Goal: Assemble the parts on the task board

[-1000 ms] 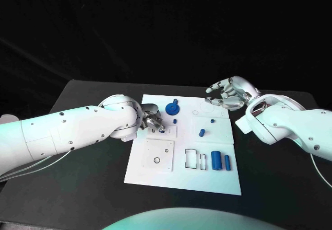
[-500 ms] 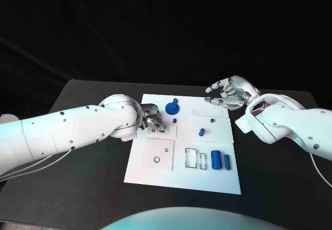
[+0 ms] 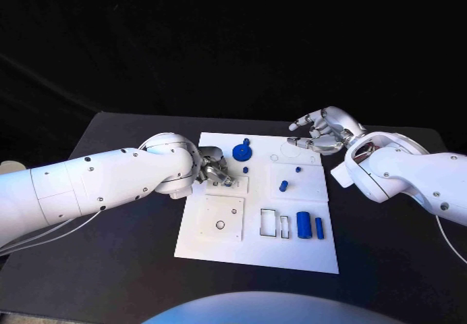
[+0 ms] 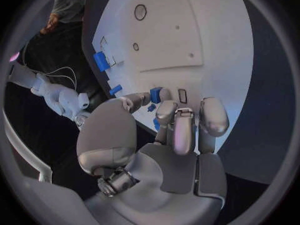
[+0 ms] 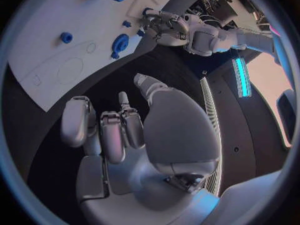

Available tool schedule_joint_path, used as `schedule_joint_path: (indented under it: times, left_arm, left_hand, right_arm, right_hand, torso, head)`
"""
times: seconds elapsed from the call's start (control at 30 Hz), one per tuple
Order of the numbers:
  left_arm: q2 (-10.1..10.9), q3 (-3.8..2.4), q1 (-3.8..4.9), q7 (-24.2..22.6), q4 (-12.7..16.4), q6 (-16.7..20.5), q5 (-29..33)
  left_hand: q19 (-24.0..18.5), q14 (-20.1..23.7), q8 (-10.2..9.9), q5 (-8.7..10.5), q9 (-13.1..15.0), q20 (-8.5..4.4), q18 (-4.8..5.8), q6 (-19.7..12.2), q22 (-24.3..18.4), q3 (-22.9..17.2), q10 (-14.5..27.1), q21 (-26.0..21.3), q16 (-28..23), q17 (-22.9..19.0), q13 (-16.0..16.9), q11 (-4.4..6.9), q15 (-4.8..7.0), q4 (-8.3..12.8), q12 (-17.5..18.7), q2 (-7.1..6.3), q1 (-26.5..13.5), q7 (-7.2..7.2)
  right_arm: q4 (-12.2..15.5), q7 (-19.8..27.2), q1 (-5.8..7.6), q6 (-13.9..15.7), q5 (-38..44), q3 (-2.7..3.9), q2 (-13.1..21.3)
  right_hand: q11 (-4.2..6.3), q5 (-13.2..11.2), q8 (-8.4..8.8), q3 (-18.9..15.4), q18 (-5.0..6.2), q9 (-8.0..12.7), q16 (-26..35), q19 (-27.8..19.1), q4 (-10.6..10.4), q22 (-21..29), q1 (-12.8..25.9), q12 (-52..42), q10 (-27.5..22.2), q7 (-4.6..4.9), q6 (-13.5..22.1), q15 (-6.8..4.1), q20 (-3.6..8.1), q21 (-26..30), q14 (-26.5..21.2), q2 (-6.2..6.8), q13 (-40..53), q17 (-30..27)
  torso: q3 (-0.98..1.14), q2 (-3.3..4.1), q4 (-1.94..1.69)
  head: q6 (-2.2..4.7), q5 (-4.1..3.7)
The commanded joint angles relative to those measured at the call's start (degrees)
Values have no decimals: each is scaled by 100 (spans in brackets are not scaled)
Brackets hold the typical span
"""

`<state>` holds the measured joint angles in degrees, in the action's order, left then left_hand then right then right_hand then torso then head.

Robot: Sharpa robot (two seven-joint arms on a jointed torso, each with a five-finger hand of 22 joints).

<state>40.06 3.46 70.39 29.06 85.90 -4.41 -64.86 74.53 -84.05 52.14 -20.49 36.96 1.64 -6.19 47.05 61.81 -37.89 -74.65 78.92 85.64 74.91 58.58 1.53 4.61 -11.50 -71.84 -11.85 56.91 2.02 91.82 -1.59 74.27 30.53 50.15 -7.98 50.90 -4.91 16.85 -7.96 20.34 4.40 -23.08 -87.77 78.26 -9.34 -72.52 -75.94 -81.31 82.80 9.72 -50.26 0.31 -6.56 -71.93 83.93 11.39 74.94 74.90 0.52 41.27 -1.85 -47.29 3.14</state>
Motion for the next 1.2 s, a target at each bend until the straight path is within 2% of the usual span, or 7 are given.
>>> schedule_joint_path:
  times: [0.03, 0.27, 0.53, 1.2]
  left_arm:
    - [-23, 11, -16, -40, -3, -122, 63]
    - [-20, 11, -16, -41, -14, -129, 63]
    - [-15, 11, -16, -44, -10, -145, 63]
    - [35, 2, -17, -53, 21, -135, 60]
  left_hand:
    - [22, -376, -32, 24, -7, -4, 65, 22, -8, 67, 33, -37, 10, 687, -5, 12, 25, -27, -14, 31, -26, 26]
    - [28, -376, -45, 29, -20, -1, 66, 32, -1, 308, 35, -40, 11, 690, 0, 7, 21, -169, -17, 44, -20, 32]
    - [39, -376, -61, 24, -34, 2, 69, 44, 14, 608, 32, -39, 10, 691, 16, 3, 17, -336, -27, -11, 0, 36]
    - [42, -376, -68, 33, -43, 2, 69, 55, 18, 814, 27, -41, 10, 692, 28, 1, 17, -453, -35, -32, 35, 36]
  right_arm:
    - [-2, 46, -4, -63, 0, 1, -1]
    - [-5, 51, -5, -62, -6, 0, 5]
    - [-8, 56, -7, -63, -15, 0, 9]
    - [-14, 45, -14, -116, -4, 0, 13]
  right_hand:
    - [20, 22, -34, 0, 65, 8, 29, -48, -43, 8, 60, 36, -30, -4, 6, 18, 7, 37, 444, -4, 533, 855]
    - [19, 19, -36, -5, 67, 10, 32, -52, -57, 13, 76, 39, -33, -3, 10, 18, 7, 44, 442, 1, 529, 848]
    - [19, 16, -43, -17, 67, 13, 35, -52, -86, 15, 109, 40, -33, -4, 15, 18, 7, 50, 441, 10, 529, 844]
    - [19, 16, -52, -28, 71, 16, 42, -61, -134, 29, 155, 50, -40, -5, 21, 17, 7, 69, 437, 6, 518, 830]
  torso:
    - [-2, -1, 0]
    - [-6, -3, -2]
    - [-5, 1, 0]
    - [-2, 1, 0]
  head:
    - [-1, 0]
    - [6, -1]
    - [4, 1]
    - [26, 0]
